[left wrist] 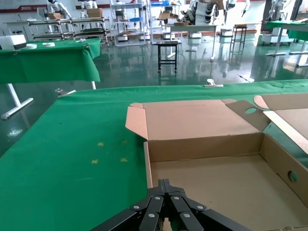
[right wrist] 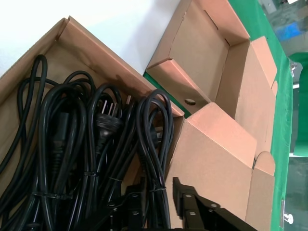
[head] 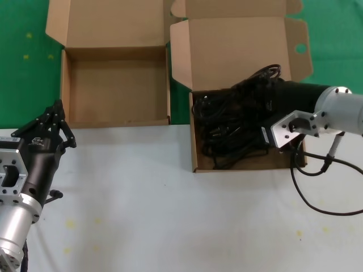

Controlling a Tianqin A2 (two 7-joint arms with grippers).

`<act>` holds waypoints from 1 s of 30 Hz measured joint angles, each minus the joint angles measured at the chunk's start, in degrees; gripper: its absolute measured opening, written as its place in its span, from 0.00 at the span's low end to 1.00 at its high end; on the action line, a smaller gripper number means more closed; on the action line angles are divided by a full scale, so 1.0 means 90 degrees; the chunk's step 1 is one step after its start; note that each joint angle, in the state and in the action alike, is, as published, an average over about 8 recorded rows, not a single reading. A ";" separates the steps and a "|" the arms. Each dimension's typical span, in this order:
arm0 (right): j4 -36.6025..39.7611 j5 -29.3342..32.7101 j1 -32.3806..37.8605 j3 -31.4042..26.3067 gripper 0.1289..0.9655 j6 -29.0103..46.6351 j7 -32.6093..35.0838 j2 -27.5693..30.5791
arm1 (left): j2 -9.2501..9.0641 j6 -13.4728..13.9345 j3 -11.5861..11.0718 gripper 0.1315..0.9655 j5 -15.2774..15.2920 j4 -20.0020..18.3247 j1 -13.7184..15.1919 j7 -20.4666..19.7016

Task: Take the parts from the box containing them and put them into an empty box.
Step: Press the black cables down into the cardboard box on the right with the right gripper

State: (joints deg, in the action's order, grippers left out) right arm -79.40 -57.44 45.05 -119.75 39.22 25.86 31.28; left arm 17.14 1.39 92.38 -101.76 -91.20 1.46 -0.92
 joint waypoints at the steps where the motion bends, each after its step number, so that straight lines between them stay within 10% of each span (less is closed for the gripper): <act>1: 0.0008 0.0001 0.0007 0.0000 0.25 -0.0002 0.0000 -0.0004 | 0.0000 0.0000 0.0000 0.02 0.0000 0.0000 0.0000 0.0000; 30: -0.1165 0.0733 -0.0085 0.0282 0.03 0.0702 -0.1035 0.0186 | 0.0000 0.0000 0.0000 0.02 0.0000 0.0000 0.0000 0.0000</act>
State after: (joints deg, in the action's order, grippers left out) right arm -89.89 -50.85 44.28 -117.21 45.54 16.55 32.95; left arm 17.14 1.39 92.38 -101.76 -91.20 1.46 -0.92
